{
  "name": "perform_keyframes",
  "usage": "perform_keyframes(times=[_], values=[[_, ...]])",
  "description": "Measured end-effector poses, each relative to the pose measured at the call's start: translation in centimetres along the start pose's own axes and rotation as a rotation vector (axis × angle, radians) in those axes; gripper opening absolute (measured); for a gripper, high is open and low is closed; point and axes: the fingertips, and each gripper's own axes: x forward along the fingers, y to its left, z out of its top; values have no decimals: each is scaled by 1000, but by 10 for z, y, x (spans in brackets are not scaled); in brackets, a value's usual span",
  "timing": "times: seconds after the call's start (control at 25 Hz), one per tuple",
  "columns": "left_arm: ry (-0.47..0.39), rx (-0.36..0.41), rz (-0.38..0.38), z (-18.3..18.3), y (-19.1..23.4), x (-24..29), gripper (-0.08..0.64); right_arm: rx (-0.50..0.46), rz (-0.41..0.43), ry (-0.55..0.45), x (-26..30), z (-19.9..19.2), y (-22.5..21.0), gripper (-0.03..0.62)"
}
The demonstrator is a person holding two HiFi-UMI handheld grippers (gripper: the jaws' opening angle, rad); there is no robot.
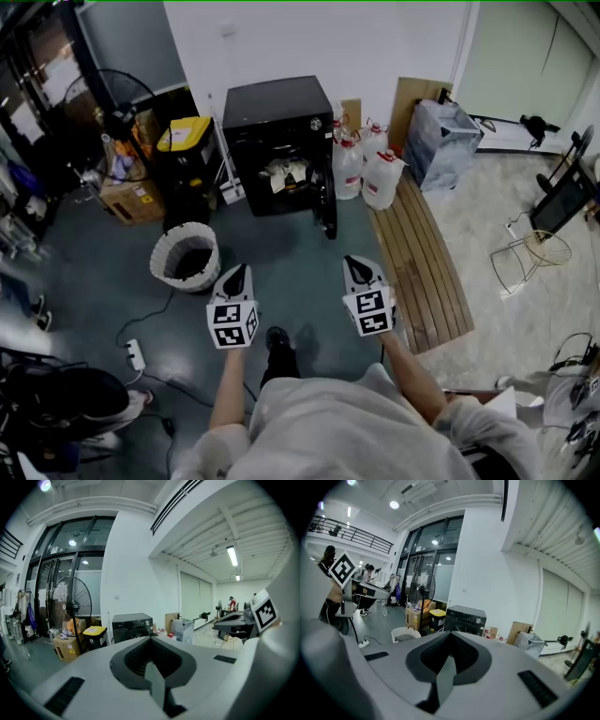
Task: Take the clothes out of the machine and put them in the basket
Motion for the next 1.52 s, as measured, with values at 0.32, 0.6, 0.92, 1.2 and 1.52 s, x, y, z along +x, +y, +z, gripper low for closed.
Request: perform_keyframes(times=[0.32, 0.6, 0.92, 1.2, 1.52], values=[[4, 1, -22, 11, 46, 63, 18, -6, -14, 25, 68, 13, -4, 21], [8, -24, -35, 19, 120, 136, 18, -20, -16, 36, 166, 45, 5, 21], [12, -29, -70, 55, 203, 236, 18, -22, -49, 48, 284, 96, -8, 21], [-11, -9, -104, 90, 263, 316, 18, -19, -81, 34, 377, 135, -19, 21], [0, 20, -139, 112, 296, 392, 18, 2, -97, 61, 446, 142, -38, 21]])
